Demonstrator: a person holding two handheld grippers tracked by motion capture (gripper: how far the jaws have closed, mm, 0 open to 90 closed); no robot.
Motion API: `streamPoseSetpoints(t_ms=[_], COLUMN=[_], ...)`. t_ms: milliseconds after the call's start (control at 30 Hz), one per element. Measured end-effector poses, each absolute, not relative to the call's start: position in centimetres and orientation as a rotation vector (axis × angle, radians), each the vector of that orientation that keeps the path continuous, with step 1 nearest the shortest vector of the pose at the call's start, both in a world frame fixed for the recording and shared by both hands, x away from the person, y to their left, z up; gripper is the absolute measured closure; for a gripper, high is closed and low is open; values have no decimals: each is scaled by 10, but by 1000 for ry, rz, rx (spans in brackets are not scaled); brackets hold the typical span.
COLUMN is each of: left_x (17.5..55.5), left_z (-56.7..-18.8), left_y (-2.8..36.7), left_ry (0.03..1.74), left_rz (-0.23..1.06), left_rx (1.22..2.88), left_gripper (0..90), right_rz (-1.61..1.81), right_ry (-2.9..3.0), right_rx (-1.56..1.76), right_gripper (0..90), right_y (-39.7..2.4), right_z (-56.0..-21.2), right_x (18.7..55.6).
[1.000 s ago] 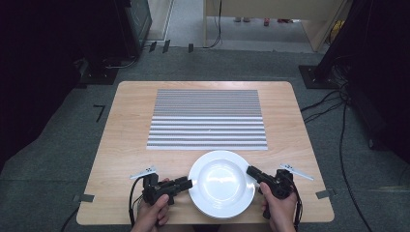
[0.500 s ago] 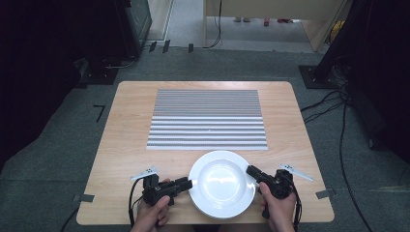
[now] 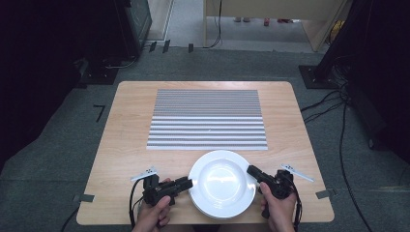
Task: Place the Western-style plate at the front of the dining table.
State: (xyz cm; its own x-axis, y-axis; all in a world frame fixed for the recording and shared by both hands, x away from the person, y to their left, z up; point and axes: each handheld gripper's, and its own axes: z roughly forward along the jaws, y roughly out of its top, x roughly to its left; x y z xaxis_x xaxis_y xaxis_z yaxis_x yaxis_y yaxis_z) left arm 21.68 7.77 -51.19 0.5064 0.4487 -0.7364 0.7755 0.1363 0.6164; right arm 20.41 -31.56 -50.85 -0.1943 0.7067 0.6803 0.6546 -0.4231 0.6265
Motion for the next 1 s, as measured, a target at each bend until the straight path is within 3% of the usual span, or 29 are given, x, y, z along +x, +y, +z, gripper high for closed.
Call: streamPoseSetpoints(t_ms=[233, 1000], left_x=[214, 211], left_z=[-509, -506], left_y=[75, 76], left_ry=[1087, 1037], left_rz=[-264, -280], left_rx=[1543, 1603], left_gripper=[600, 518], right_rz=[1738, 1789], right_ry=[1675, 1879], right_rx=[1973, 2050], right_gripper=[807, 788], right_y=[-318, -334], right_z=[-509, -505], right_x=[205, 193])
